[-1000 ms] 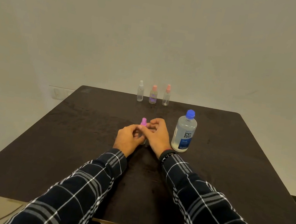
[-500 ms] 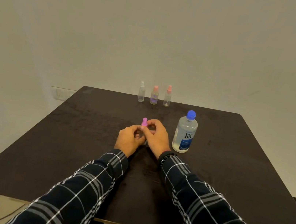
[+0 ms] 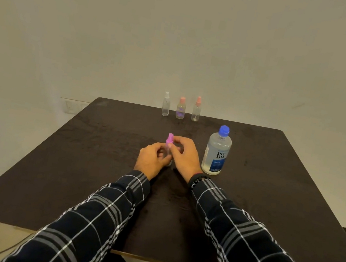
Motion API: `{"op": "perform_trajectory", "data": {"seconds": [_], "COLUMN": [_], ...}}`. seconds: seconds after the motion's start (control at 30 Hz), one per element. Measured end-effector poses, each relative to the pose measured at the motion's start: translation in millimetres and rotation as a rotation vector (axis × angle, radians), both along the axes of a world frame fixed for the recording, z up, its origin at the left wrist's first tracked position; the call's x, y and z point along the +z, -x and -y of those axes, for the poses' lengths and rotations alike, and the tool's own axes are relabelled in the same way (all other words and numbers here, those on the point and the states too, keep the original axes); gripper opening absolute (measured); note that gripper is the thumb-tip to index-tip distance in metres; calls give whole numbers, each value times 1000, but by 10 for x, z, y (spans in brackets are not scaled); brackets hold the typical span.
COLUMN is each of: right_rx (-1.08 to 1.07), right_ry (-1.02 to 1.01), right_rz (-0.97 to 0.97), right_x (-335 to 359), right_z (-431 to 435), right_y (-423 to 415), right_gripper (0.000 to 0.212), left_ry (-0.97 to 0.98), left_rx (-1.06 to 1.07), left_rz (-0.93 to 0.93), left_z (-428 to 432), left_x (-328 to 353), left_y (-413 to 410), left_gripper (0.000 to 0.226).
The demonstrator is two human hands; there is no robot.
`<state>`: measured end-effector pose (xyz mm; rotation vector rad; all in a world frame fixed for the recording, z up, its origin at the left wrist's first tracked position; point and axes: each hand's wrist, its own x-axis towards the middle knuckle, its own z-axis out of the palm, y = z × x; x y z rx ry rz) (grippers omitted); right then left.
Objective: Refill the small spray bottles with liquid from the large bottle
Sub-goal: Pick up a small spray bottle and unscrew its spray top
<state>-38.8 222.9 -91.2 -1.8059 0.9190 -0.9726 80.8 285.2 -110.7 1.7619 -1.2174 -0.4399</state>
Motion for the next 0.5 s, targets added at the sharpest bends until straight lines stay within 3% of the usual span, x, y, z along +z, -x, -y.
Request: {"op": "perform_trajectory", "data": {"seconds": [0.17,0.23,0.37,0.5], "right_rx": [54,-19,-39,88], "right_ry": [-129,-154,-84,-75], "right_rz": [6,3,-20,-59], "right_x": [-8,-5,-51,-97], "right_z": [8,13,73,100], "right_y": [-35,-73,-73,-1], "right_gripper": [58,54,25,42], "left_ry": [-18,-25,-12,-11], "left_rx": [3,0,-1,6], "left_rz": [-10,-8,0,13], "left_z": [1,1,-5,2], "left_x": [15,14,8,1], "left_y": [9,4,3,16], "left_gripper": [29,30,28,30]}}
